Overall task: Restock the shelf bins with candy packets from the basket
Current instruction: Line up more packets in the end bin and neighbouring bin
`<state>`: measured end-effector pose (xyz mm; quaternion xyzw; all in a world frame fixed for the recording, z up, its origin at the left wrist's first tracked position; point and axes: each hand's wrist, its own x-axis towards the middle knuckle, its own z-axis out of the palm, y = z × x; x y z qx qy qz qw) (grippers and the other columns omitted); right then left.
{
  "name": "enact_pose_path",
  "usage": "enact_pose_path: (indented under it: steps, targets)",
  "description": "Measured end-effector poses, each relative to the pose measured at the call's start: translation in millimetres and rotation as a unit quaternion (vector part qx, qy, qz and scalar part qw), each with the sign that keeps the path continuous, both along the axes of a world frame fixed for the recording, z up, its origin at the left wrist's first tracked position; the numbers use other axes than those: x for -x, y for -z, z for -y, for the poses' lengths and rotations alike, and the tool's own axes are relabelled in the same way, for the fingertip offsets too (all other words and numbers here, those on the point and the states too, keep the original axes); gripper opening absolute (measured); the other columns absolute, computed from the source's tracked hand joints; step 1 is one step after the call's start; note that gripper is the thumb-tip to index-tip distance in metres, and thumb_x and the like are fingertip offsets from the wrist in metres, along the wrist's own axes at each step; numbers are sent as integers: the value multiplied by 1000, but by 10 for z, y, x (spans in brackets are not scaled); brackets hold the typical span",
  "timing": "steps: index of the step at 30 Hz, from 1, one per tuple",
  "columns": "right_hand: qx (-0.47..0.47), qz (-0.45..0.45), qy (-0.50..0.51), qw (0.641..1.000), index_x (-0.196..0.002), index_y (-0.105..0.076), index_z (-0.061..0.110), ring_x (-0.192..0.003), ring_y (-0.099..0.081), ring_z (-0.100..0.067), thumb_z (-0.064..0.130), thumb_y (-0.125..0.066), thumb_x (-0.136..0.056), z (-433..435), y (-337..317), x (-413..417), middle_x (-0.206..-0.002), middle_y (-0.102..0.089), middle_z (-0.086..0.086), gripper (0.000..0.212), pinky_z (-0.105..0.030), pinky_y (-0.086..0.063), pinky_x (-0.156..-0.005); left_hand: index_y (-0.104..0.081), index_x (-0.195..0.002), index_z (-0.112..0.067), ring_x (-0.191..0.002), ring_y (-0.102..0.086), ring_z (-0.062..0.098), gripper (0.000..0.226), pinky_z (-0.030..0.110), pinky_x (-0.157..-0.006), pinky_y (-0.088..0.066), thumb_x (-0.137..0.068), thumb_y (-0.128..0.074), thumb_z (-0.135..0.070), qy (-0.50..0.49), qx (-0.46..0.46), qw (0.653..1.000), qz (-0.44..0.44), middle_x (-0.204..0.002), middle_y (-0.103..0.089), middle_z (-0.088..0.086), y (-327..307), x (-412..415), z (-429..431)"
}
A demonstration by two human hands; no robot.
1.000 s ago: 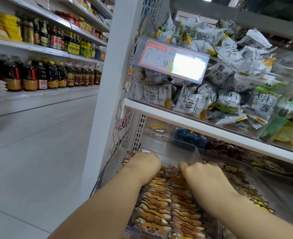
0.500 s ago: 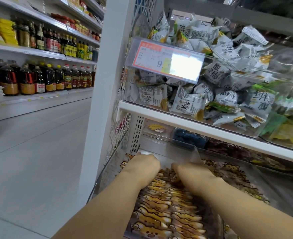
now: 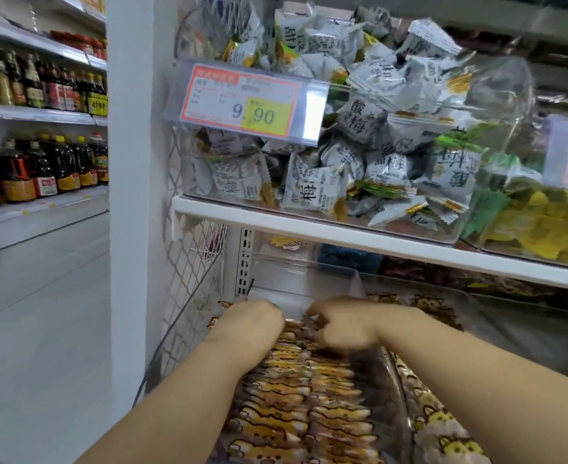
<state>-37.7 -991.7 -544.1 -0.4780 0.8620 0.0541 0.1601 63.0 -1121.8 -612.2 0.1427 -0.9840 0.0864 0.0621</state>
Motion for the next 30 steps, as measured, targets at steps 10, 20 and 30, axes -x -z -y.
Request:
enact_pose_path:
  steps: [10,20,30]
  targets:
    - [20,-199,13,980,-122,-60,7,-108,-59,-33,23,-43,-102,-34,100,15,-121,-61,-14,31,-36,-49,-94,-67,-105,-23,-91,-64,25,28,45,-102,-44,-90,-56,-2,14,-9,1000,-7,-108,-60,-1,36,-15,62]
    - [222,-397,-64,888,-87,-73,27,-58,-60,-26,8,-71,-59,-482,-108,-200,-73,-66,6,35,-32,-54,-66,-49,-134,-31,-112,-61,26,43,53,-109,-36,-97,-47,-10,29,-30,999,-32,-133,-51,-3,-17,-91,5]
    - [243,-443,-100,857,-80,-73,27,-62,-66,-25,7,-85,-43,-642,-142,-246,-74,-70,7,44,-36,-52,-75,-56,-133,-30,-112,-61,30,42,59,-118,-22,-95,-54,-11,35,6,999,-36,-135,-48,2,9,-61,-8]
